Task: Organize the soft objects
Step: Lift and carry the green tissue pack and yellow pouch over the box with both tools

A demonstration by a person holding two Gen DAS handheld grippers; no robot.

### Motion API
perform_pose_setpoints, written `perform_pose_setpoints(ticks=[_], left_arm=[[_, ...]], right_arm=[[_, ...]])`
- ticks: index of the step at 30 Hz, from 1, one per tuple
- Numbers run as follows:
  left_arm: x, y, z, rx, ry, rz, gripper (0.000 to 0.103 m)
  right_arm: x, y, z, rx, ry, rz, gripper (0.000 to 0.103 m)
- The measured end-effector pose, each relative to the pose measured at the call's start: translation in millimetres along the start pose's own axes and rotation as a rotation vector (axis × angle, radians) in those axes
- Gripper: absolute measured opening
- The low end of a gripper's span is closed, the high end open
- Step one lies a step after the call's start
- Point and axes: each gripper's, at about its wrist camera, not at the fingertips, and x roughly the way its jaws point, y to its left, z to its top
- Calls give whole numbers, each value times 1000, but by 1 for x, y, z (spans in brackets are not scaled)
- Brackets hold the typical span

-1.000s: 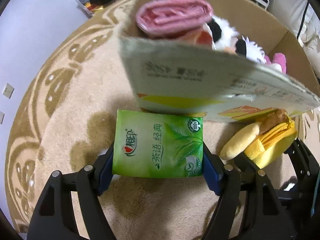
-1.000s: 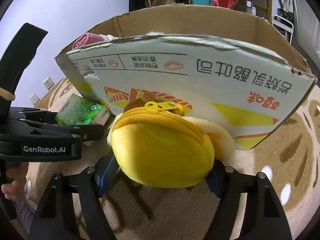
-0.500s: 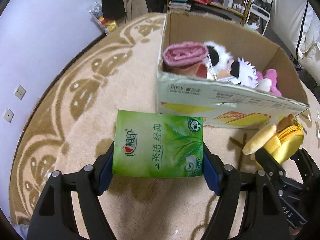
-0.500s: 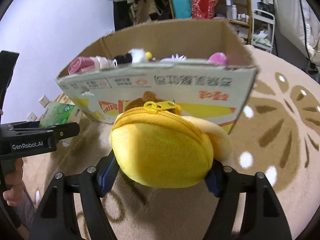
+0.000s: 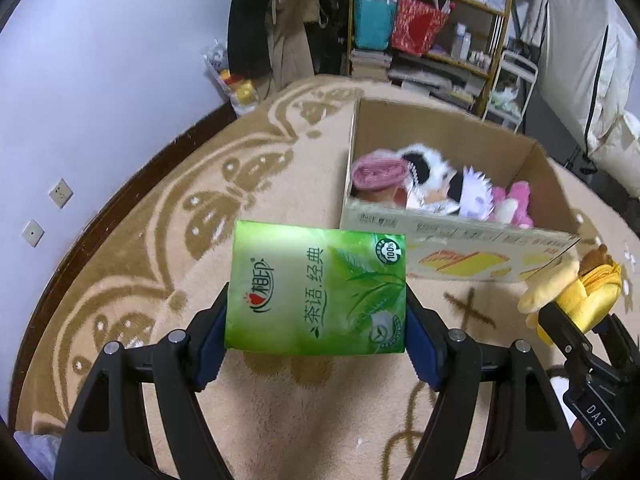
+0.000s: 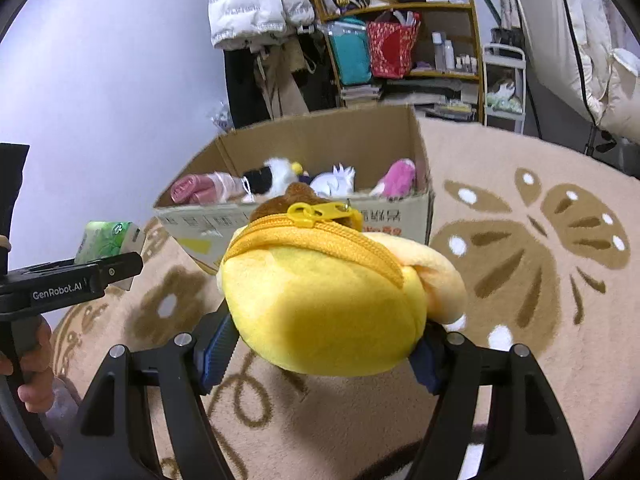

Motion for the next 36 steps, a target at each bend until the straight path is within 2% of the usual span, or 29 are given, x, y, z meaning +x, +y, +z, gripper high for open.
perform_pose_setpoints(ticks=[7, 15, 19, 22, 30, 36], left_arm=[[-31, 1, 12, 24, -120, 45, 75], [-48, 2, 30, 19, -195, 54, 75], [-52, 0, 39, 17, -222, 51, 75], [-52, -3, 51, 8, -225, 9, 75], [-48, -24, 86, 53, -269, 31, 75], [-37, -38, 99, 95, -275, 42, 75]], right_arm=[[-25, 4, 7, -1, -76, 15, 77], [-41, 6, 22, -5, -145, 31, 77], [-49, 10, 32, -19, -186, 33, 77], [-52, 11, 38, -25, -209, 33, 77], [-42, 14, 57, -58, -243, 25, 77], [-35, 16, 79, -88, -264, 22, 78]])
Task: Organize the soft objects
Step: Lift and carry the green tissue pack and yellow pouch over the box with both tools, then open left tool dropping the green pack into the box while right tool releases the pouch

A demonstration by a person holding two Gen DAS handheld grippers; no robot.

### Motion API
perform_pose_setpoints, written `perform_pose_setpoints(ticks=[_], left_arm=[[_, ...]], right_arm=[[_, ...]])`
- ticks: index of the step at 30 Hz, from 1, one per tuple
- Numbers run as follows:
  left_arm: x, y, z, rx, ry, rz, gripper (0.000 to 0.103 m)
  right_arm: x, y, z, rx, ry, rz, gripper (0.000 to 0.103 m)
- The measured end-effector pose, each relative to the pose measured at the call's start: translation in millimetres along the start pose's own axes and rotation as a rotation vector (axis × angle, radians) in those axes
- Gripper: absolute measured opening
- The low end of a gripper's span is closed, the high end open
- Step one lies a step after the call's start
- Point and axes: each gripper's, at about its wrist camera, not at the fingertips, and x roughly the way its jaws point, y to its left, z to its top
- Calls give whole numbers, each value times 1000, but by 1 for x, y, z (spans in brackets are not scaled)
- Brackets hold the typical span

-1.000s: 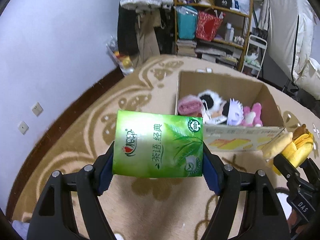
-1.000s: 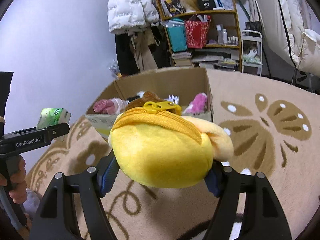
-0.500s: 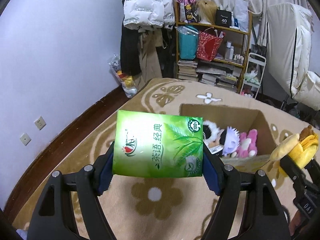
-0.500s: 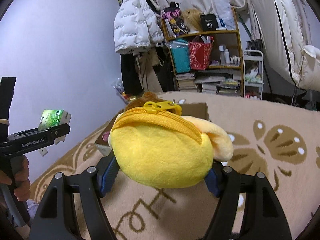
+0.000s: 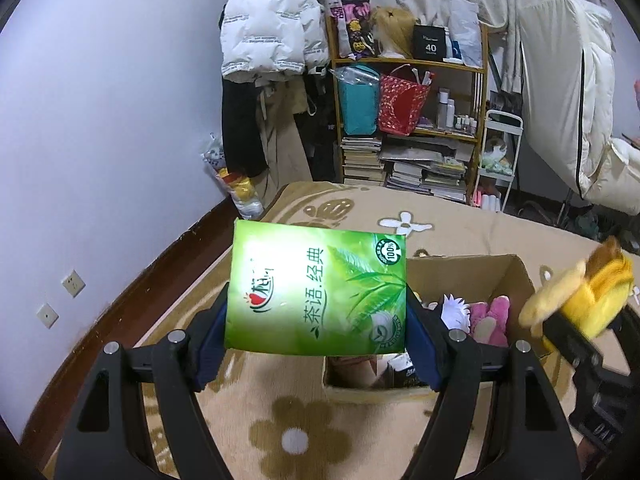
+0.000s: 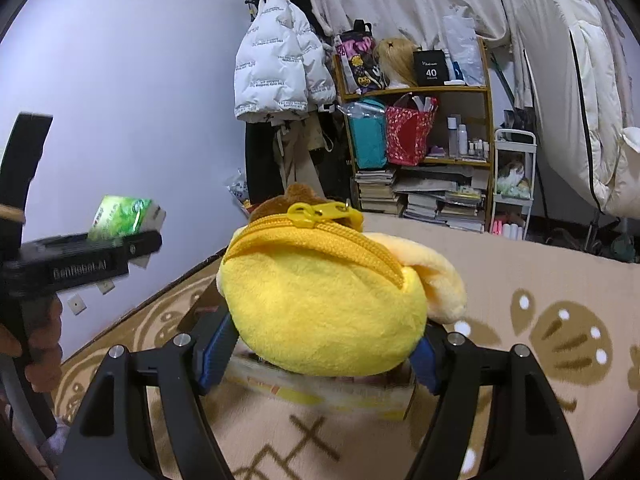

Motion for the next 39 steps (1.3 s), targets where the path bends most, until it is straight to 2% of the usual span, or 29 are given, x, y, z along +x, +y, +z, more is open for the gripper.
perform_pose_setpoints(ticks=[7, 17, 19, 21, 23, 25, 31, 39], left_arm=[[26, -7, -7, -5, 29, -35, 75], [51, -15, -18, -6, 57, -66, 76], [54, -15, -20, -8, 71, -59, 78], [55, -13, -21, -22, 80, -53, 91], [54, -9, -22, -31, 77, -49, 96], [52, -5, -22, -30, 75, -36, 98], [42, 8, -24, -67, 74, -14, 100], [5, 19, -28, -56, 38, 17, 102]], right_arm=[[21, -15, 13, 27, 8, -1, 79], [52, -27, -4, 61, 88, -1, 83], [56, -28, -7, 59, 105, -5, 86], [59, -29, -10, 64, 117, 10, 90], [60, -29, -12, 68, 119, 11, 96], [60, -30, -12, 72, 120, 21, 103], [55, -31, -9, 78, 108, 13, 103], [35, -31, -1, 100, 101, 5, 103]])
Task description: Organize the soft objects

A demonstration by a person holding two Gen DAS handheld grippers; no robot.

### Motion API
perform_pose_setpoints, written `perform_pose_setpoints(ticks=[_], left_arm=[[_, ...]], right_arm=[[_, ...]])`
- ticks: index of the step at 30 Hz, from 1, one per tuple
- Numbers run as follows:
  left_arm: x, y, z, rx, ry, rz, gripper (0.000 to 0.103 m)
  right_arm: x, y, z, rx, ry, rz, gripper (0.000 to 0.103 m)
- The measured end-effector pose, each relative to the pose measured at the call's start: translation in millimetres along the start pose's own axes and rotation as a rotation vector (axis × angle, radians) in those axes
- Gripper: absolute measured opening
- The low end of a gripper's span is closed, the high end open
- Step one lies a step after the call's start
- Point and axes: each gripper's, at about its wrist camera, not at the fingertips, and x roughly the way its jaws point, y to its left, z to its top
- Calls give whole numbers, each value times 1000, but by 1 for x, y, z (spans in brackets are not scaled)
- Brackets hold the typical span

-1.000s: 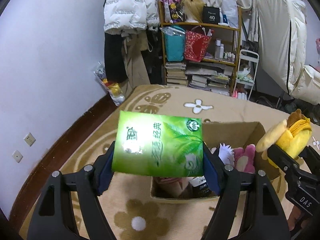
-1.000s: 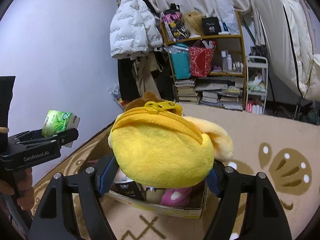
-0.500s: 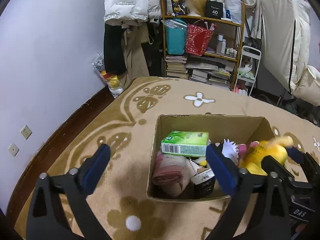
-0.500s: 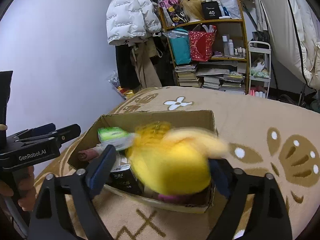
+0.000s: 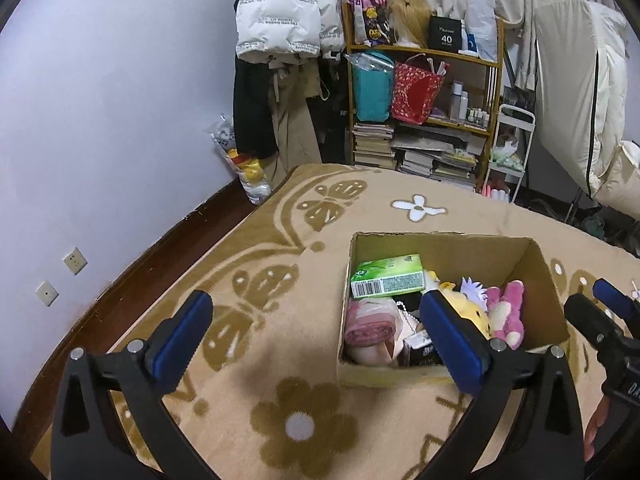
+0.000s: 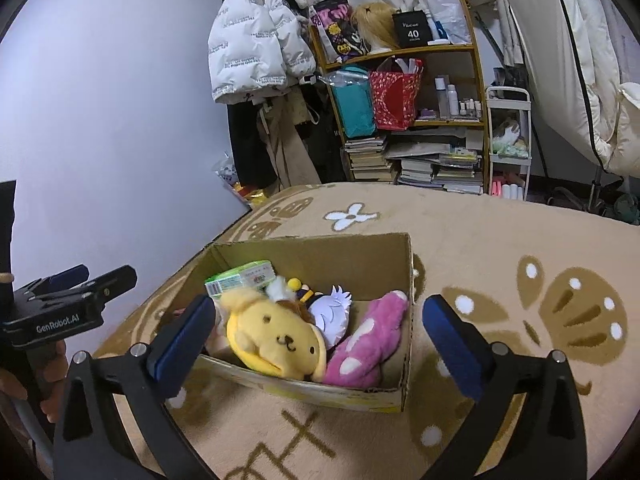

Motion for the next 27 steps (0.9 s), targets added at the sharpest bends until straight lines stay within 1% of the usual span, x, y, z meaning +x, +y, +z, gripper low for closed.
perform_pose_setpoints(ticks=[6, 11, 13, 20, 22, 27], left_arm=[[-34, 9, -2, 12, -36, 20, 102], [-64, 19, -2, -5, -69, 20, 103], [-77, 22, -1, -14, -90, 22, 102], [-126, 24, 7, 9, -168, 36, 103], [-139, 24, 4, 21, -190, 46, 103], [-157, 26, -5, 25, -213, 63, 103]], right_arm=[[-24, 10, 5, -11, -30, 3, 103], [-51, 23, 9, -40, -62, 0, 103], [-60, 26, 10, -45, -75, 0, 103], [-97, 37, 9, -74, -134, -9, 103], [-108, 41, 8, -83, -151, -5, 103], [-131, 49, 7, -98, -187, -3, 103]])
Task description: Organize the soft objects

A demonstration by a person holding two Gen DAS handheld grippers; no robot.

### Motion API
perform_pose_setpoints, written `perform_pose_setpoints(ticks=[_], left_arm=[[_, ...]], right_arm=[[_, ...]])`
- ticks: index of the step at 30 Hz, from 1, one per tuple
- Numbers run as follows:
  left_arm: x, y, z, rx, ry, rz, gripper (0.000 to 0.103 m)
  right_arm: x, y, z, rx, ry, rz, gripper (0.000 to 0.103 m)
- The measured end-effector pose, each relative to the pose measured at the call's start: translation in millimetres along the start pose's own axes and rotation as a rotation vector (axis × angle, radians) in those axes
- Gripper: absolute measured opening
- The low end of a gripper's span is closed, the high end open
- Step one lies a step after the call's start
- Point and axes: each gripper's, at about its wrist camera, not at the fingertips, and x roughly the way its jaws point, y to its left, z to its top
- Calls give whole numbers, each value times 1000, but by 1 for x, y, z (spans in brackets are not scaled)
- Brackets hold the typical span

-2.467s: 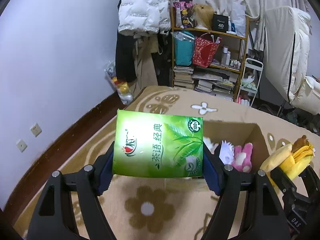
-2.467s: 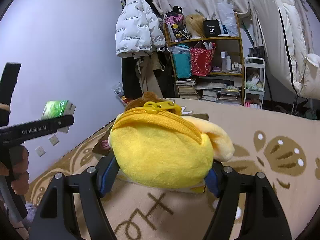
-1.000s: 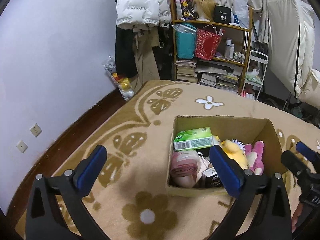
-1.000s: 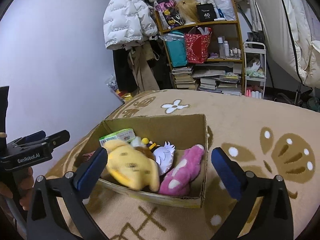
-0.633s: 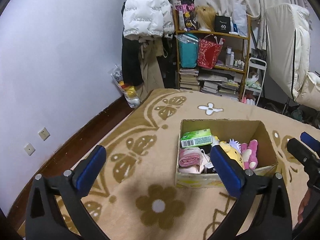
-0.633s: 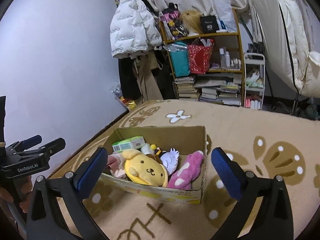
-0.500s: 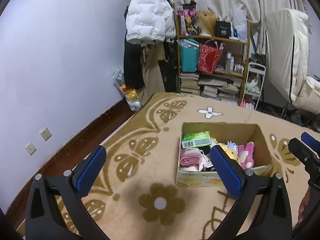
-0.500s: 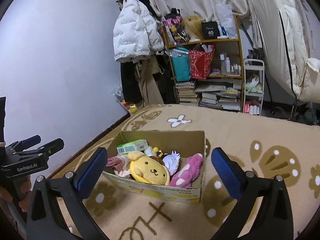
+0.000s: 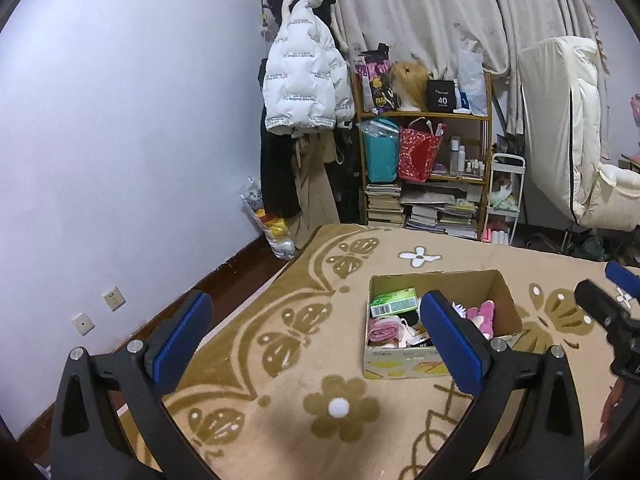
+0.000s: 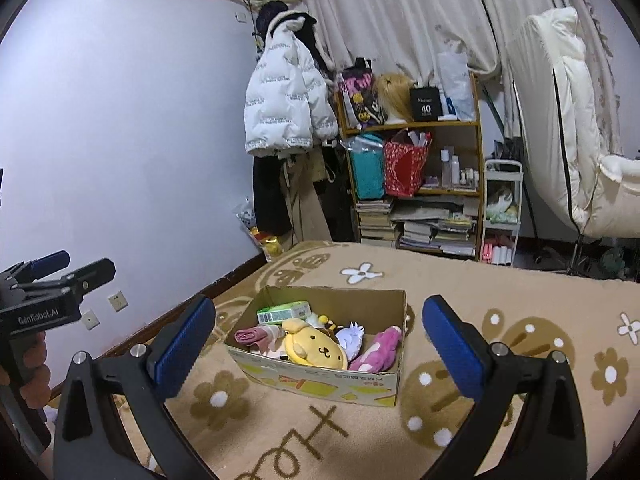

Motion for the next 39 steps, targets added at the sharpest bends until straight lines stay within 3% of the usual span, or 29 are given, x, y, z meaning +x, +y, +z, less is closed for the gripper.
perform_pose_setpoints(ticks=[8, 15, 27, 39], left_arm=[[-21, 7, -20, -15, -38, 9, 102], [-26, 14, -32, -49, -65, -19, 103], [0, 10, -68, -27, -29, -35, 103], [14, -4, -81, 11, 3, -27, 103]], right_arm=[[-26, 3, -2, -18, -44, -9, 103], [-29, 0, -20, -31, -30, -4, 103], [-30, -14, -54, -17, -43, 15, 103], [-19, -18, -68, -32, -26, -4, 103]])
